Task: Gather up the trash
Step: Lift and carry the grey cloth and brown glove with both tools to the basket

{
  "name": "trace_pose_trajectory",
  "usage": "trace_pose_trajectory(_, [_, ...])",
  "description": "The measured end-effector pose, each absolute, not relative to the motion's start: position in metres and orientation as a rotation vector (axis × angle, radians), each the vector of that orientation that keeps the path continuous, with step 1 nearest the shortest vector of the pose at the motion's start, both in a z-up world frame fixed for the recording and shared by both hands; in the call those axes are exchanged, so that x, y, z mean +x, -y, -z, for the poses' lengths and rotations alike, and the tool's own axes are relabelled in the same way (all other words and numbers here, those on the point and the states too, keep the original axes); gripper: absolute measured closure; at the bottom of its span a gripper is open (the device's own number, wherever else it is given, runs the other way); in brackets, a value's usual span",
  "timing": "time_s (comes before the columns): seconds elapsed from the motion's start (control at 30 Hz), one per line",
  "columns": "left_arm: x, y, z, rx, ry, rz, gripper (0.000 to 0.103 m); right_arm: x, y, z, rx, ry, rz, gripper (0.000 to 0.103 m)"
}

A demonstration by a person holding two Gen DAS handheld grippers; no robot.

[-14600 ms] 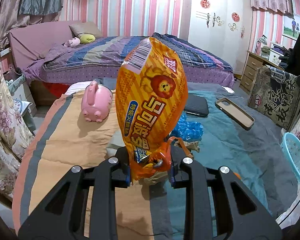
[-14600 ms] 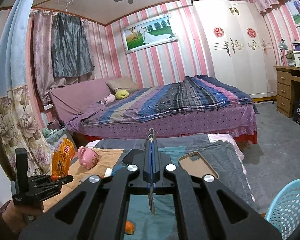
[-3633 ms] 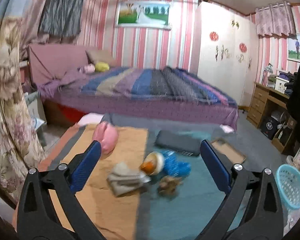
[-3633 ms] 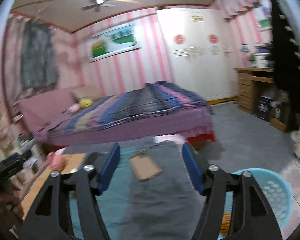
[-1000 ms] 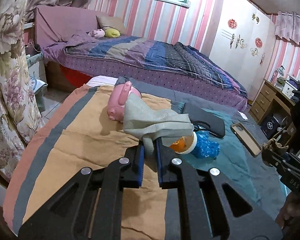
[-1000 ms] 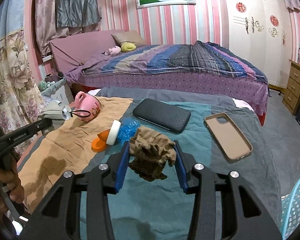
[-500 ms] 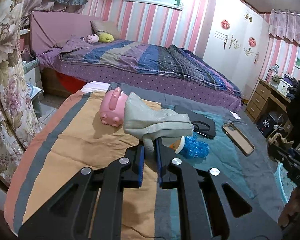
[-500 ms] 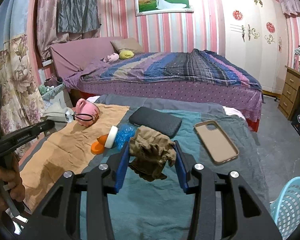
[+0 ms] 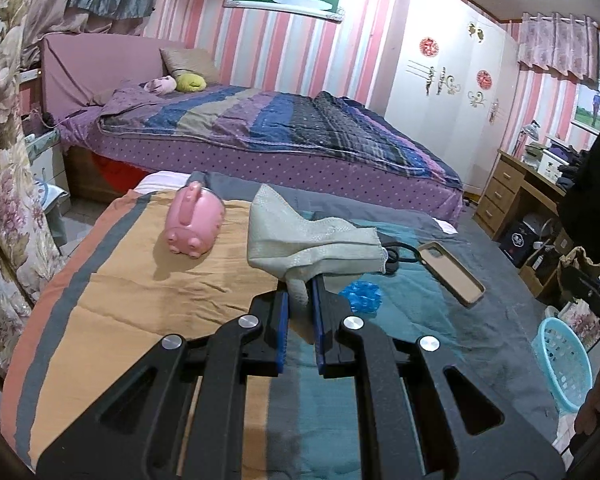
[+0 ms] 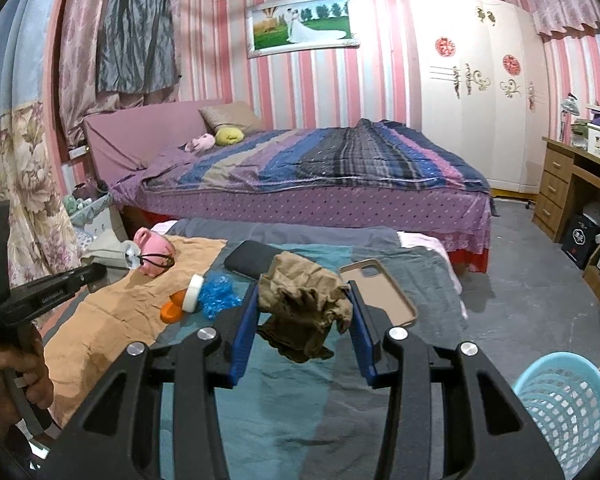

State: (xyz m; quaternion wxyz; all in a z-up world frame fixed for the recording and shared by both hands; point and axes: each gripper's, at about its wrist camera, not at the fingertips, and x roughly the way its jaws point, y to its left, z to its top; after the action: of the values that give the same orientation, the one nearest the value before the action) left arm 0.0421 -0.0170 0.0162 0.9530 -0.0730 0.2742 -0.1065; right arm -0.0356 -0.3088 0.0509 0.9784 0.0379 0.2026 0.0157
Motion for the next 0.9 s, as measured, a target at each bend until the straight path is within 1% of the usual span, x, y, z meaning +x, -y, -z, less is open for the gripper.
trace_pose_trajectory(0.9, [0.020,0.109,-0.020,-0.067,-0.561,0.394,0.094,-0.089,0.383,-0.074,0.155,-0.324,0.098,0.060])
